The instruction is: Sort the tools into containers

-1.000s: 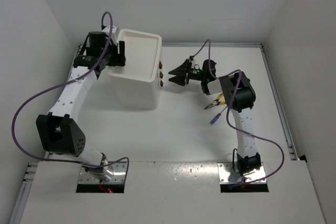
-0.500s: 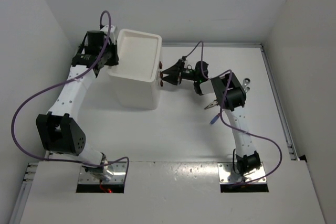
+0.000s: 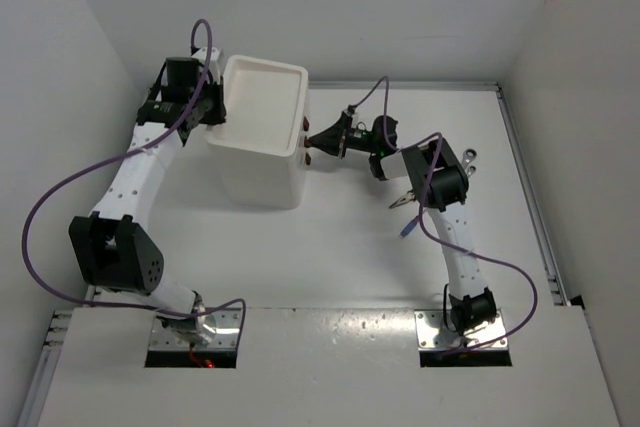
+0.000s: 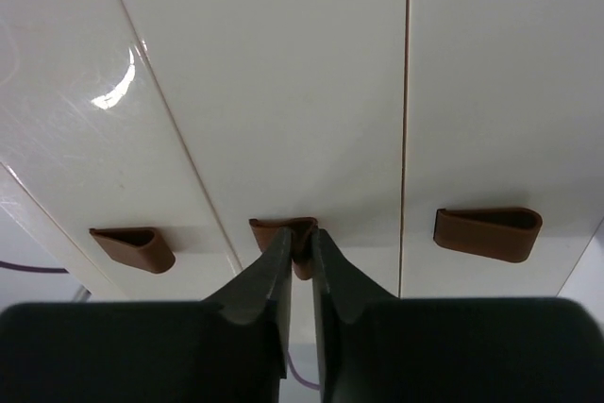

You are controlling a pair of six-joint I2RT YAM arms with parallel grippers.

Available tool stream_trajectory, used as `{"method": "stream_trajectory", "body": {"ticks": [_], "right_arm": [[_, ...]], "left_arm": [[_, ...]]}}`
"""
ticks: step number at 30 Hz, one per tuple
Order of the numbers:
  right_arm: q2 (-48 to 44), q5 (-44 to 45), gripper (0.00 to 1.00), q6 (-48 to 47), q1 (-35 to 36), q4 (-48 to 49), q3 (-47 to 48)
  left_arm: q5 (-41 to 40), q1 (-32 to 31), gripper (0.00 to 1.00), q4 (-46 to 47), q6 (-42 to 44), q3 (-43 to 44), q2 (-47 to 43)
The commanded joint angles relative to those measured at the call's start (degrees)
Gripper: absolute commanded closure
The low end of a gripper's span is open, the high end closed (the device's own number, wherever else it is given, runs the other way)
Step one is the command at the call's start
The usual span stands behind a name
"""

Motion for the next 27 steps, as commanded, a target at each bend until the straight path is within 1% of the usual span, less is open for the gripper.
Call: {"method": "stream_trajectory", "body": {"ticks": [1, 3, 4, 9, 17, 19, 27], "right_arm": [[-2.09, 0.64, 0.89, 1.52, 0.28, 9.28, 0.09], [-3.75, 0.64, 0.99, 1.52, -0.24, 9.28, -1.22], [-3.76, 0.12, 1.00, 1.52, -0.24, 9.28, -1.23], [-5.87, 0.11, 1.00, 1.52, -1.91, 9.28, -4.04], [-6.40, -2.08, 1.00, -0.67, -4.89, 7.88, -4.04], [-6.93, -2.61, 1.00, -1.20, -5.52, 7.88, -5.44], [-8.60, -4.37, 1.00, -1.73, -10.43, 8.93, -9.40]], "left_arm": [[2.99, -0.52, 1.00, -6.59, 0.67, -0.63, 3.07], [2.99, -0.52, 1.00, -6.59, 0.67, -0.63, 3.07], [2.38, -0.52, 1.00, -6.59, 0.67, -0.63, 3.07], [0.71, -0.52, 1.00, -6.59, 0.14, -0.63, 3.07], [-1.85, 0.00, 1.00, -5.98, -0.92, 1.12, 3.07], [-2.46, 0.00, 1.00, -5.98, -0.92, 1.12, 3.07], [-3.51, 1.06, 1.00, -5.98, -1.44, 2.27, 3.07]]}}
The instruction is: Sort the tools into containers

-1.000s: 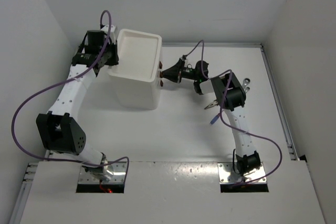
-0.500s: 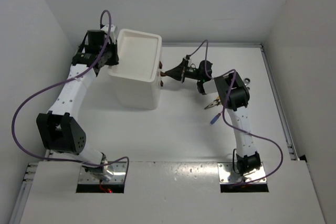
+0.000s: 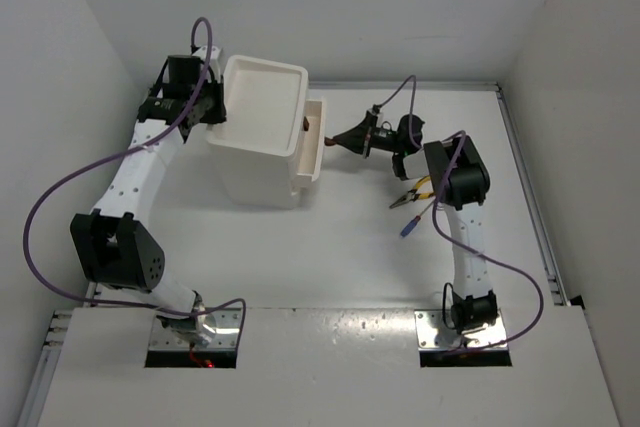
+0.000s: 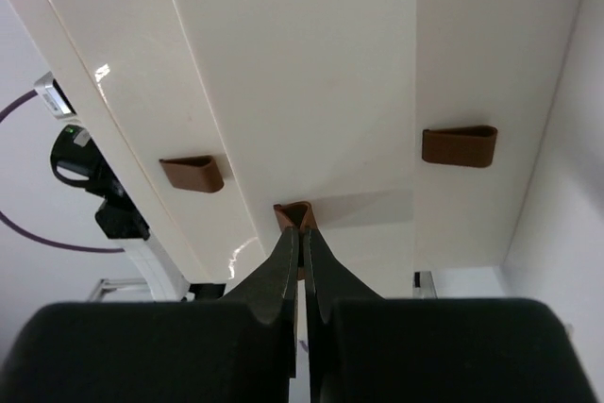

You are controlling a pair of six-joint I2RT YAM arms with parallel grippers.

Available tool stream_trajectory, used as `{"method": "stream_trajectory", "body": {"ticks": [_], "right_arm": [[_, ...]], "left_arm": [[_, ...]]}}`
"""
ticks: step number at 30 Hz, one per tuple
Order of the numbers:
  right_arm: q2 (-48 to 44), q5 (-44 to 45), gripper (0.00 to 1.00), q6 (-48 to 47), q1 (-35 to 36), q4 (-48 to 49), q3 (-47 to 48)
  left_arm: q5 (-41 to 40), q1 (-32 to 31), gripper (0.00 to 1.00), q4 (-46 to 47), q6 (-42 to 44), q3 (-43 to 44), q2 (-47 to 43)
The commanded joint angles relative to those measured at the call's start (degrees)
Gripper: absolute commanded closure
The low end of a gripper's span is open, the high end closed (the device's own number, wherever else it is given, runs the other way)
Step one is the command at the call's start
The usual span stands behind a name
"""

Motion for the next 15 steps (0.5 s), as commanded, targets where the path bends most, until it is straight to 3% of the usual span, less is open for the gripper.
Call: {"method": "stream_trajectory", "body": {"ticks": [1, 15], "right_arm": [[-4.07, -0.48, 1.00, -1.60, -3.44, 8.06, -2.04], [-9.52, -4.53, 1.00, -8.18, -10.91, 3.85, -10.64]], "left_arm": [[-1.85, 0.77, 1.00, -3.95, -0.35, 0.19, 2.00], [-3.08, 1.30, 1.00, -3.42, -1.40, 0.72, 2.00]]}}
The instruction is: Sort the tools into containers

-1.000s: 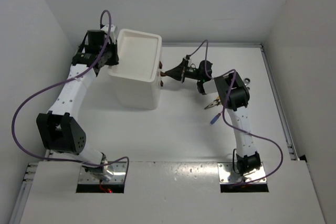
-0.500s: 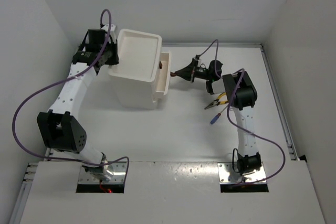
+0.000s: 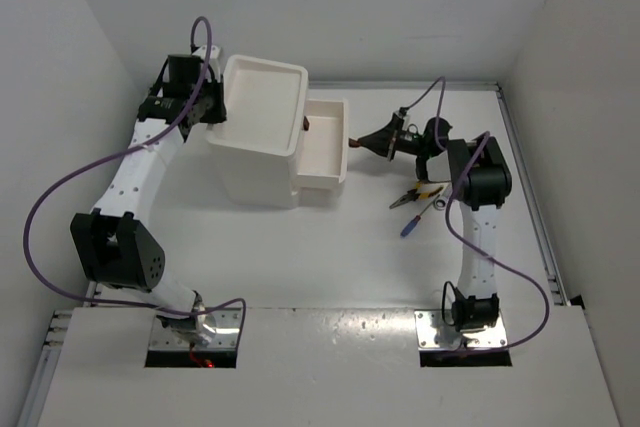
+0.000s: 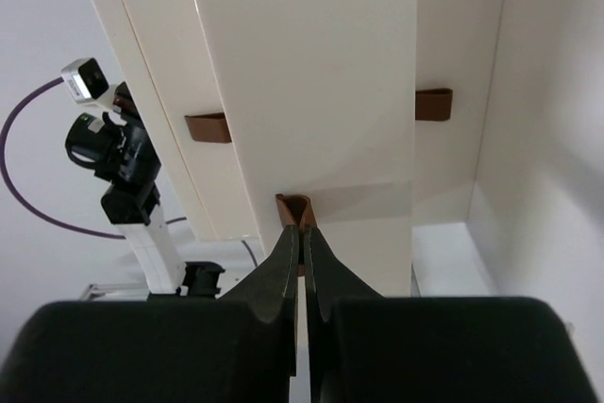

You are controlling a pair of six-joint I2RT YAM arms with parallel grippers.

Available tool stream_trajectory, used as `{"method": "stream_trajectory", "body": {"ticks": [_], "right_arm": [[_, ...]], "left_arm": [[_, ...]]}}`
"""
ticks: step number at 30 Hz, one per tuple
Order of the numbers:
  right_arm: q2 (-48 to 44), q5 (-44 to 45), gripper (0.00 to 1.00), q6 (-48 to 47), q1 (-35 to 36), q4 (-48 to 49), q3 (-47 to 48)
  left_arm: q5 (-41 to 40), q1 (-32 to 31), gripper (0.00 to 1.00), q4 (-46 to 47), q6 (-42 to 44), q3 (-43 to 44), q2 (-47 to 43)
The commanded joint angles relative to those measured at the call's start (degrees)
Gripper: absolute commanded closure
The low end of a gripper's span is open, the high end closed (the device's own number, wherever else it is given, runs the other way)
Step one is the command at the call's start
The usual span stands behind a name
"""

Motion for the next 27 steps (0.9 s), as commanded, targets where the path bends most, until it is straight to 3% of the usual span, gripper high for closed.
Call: {"method": "stream_trajectory", "body": {"ticks": [1, 13, 14, 16, 17, 18, 20, 21, 27], "right_arm": [[-4.45, -0.72, 1.00, -4.78, -3.74, 2.55, -2.81], [-8.41, -2.31, 0.99, -8.04, -6.74, 0.26, -9.58], [-8.41, -2.83, 0.91, -8.04, -6.74, 0.78, -10.10], [-9.02, -2.84, 0.72, -8.57, -6.74, 0.79, -10.11], [-9.03, -2.84, 0.53, -9.26, -6.74, 0.09, -10.63], [-9.81, -2.84, 0.50, -10.92, -6.74, -2.18, -10.64], [-11.13, -3.36, 0.46, -12.51, -6.74, -3.86, -10.11], [-11.13, -3.36, 0.46, -13.57, -6.74, -5.18, -9.41], [-16.31, -3.89, 0.45, -24.54, -7.88, -18.97, -5.72]], "left_arm": [[-2.89, 1.24, 1.00, -2.98, -0.84, 0.85, 1.82], [-2.89, 2.29, 1.00, -2.46, -2.51, 0.85, 1.82], [-2.89, 2.29, 1.00, -2.45, -2.51, 0.85, 1.82], [-2.19, 2.29, 0.87, -2.45, -1.80, 0.85, 1.82], [-2.18, 2.29, 0.79, -2.45, -1.80, 0.85, 1.82], [-1.49, 2.29, 0.54, -2.45, -1.80, 0.85, 1.82], [-0.87, 2.29, 0.37, -2.45, -1.80, 0.85, 1.82], [-0.87, 2.29, 0.24, -2.45, -1.80, 1.37, 1.82], [4.14, 2.82, 0.19, -2.45, -0.67, 6.46, 1.82]]}}
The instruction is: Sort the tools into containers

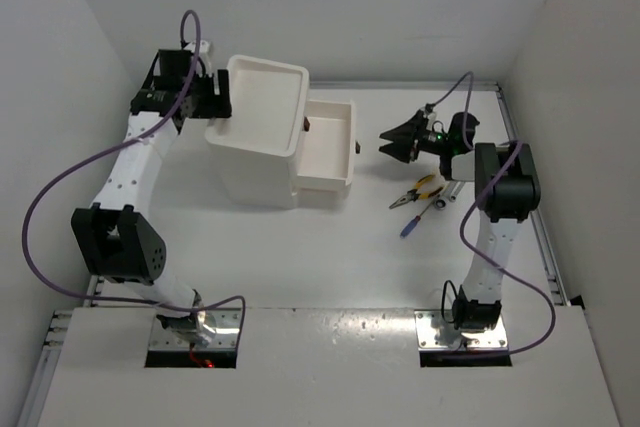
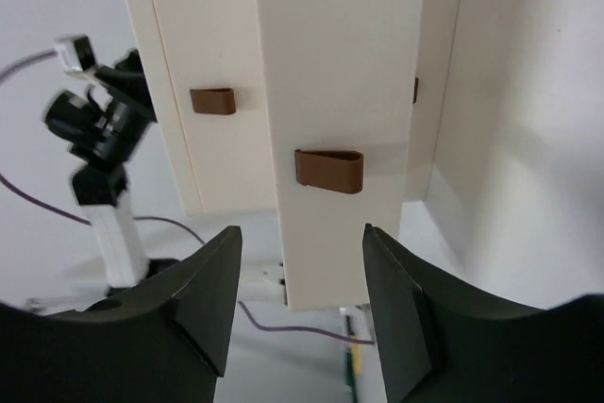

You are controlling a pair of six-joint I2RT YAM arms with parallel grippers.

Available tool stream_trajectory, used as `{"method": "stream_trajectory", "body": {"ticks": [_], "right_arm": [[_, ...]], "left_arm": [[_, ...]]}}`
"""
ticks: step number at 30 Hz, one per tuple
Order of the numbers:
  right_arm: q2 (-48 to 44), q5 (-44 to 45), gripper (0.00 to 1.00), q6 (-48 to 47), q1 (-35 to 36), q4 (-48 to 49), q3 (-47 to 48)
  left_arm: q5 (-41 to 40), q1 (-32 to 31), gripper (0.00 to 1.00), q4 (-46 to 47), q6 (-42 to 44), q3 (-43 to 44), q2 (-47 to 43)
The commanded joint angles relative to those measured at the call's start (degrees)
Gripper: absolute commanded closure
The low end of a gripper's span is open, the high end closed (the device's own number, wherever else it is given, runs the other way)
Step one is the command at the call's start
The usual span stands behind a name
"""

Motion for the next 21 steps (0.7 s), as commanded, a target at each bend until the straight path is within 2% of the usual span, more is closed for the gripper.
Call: {"method": "stream_trajectory", "body": {"ticks": [1, 3, 4, 5, 6, 7, 8, 12, 14, 18, 21], "right_arm": [[-6.33, -1.22, 0.45, -13.93, -1.10, -12.18, 4.66], [-10.53, -0.27, 0.39, -24.48, -1.81, -25.44, 7.03], [-12.12, 2.79, 0.36, -39.24, -2.59, -43.88, 10.88], [-13.53, 4.65, 0.34, -47.05, -3.21, -52.94, 13.44], [-15.81, 8.06, 0.34, -60.26, -3.22, -67.47, 18.34], [-17.05, 8.09, 0.34, -60.40, -3.22, -67.62, 20.13], [-18.45, 11.57, 0.34, -68.40, -3.22, -76.06, 21.27], [-25.48, 19.06, 0.32, -78.05, -4.71, -86.06, 21.81], [-27.86, 24.86, 0.31, -82.69, -5.24, -91.23, 21.03], [-36.45, 33.11, 0.29, -92.45, -6.38, -96.97, 16.11], [-41.57, 34.72, 0.29, -104.04, -6.91, -98.99, 10.32]], "left_arm": [[3.66, 0.26, 0.19, -1.08, 1.39, 6.46, 0.12], [9.45, 0.26, 0.19, -1.95, 3.06, 10.07, 0.64], [11.30, 0.26, 0.16, -2.48, 3.07, 12.18, 0.65], [14.10, 0.26, 0.15, -3.00, 3.07, 16.47, 0.65], [16.04, 0.26, 0.13, -4.40, 3.59, 20.77, 0.65], [16.06, 0.26, 0.11, -4.42, 3.60, 20.81, 0.65], [16.06, 0.26, 0.10, -5.11, 3.07, 24.56, 0.65], [14.32, 0.26, 0.09, -5.12, 2.55, 26.62, -3.55], [13.35, 0.26, 0.09, -5.12, 2.54, 23.73, -6.02], [9.04, 0.78, 0.09, -5.12, 2.54, 10.64, -13.49], [7.53, 0.79, 0.09, -4.59, 4.37, 3.44, -19.47]]}}
